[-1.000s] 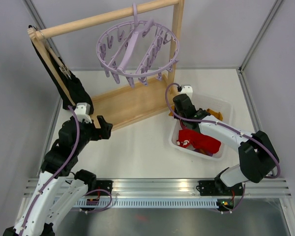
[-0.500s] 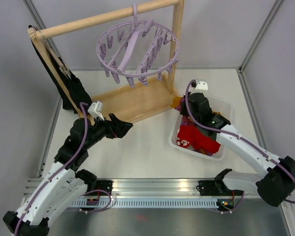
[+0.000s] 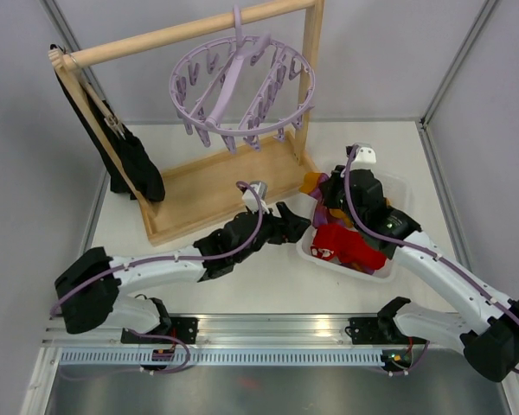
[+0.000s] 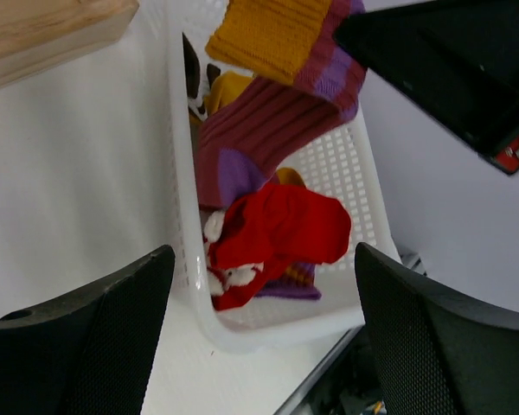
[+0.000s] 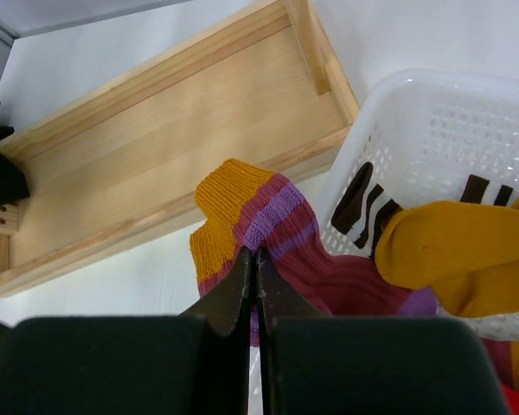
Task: Clip the socks to the hanger
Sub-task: Pick up the sock from the bin, then open the clamp at the hanger.
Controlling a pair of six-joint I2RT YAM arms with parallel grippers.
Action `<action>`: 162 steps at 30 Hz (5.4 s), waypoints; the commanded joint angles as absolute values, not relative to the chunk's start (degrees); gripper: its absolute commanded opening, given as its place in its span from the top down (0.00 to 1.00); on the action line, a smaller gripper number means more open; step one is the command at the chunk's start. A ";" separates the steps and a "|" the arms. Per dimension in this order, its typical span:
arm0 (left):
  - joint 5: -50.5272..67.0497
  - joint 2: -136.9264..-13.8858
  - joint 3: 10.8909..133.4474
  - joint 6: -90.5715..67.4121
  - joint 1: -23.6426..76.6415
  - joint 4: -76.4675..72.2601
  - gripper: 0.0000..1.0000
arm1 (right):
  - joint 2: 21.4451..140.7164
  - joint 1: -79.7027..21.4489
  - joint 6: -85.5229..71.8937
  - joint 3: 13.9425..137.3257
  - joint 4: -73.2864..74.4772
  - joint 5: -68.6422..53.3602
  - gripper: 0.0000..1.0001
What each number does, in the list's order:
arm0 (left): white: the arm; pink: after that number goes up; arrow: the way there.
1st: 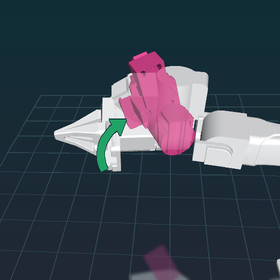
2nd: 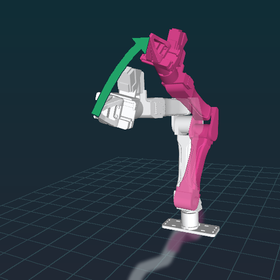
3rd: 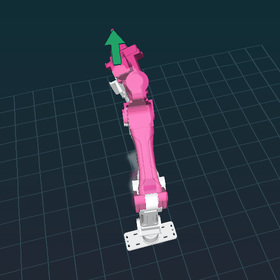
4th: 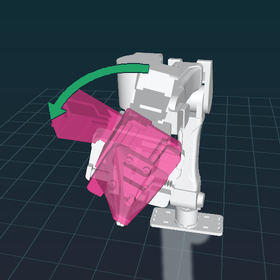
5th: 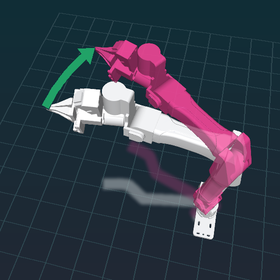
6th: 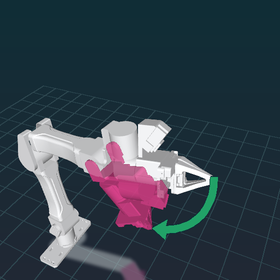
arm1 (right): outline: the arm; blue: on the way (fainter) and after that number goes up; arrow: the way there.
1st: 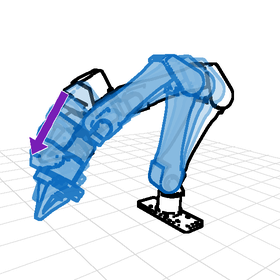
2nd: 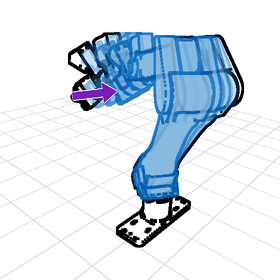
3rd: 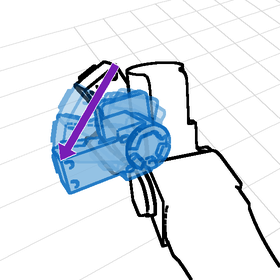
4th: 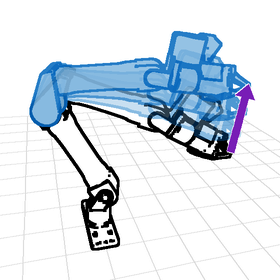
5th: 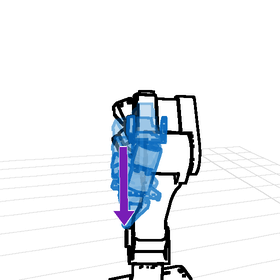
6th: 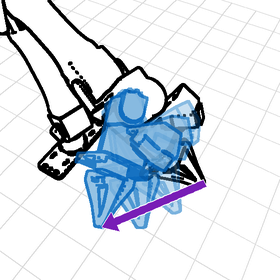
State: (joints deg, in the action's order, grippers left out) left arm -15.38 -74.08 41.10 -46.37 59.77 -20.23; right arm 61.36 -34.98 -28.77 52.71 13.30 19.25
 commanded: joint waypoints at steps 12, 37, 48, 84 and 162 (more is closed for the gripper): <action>-22.59 -85.25 46.59 -60.63 60.64 -42.09 0.26 | 57.30 -34.80 -30.41 51.07 12.57 16.70 1.00; -19.60 -89.03 49.22 -66.88 57.92 -44.12 0.43 | 52.74 -34.80 -28.39 50.27 14.15 12.31 1.00; -17.84 -90.35 50.27 -66.97 57.74 -45.88 0.49 | 51.95 -34.80 -27.60 49.92 15.91 11.07 1.00; -14.23 -59.60 62.23 -32.43 57.57 9.21 0.98 | 59.06 -34.81 -20.40 71.10 23.21 11.80 0.27; -17.50 -59.32 66.36 -18.20 55.64 11.78 0.98 | 77.78 -37.71 -11.60 82.18 3.95 -5.11 1.00</action>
State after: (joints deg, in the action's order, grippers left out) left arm -16.60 -57.63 63.37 -22.22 56.93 16.51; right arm 79.44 -37.39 -9.17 79.33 2.13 -7.01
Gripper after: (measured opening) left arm 0.037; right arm 0.373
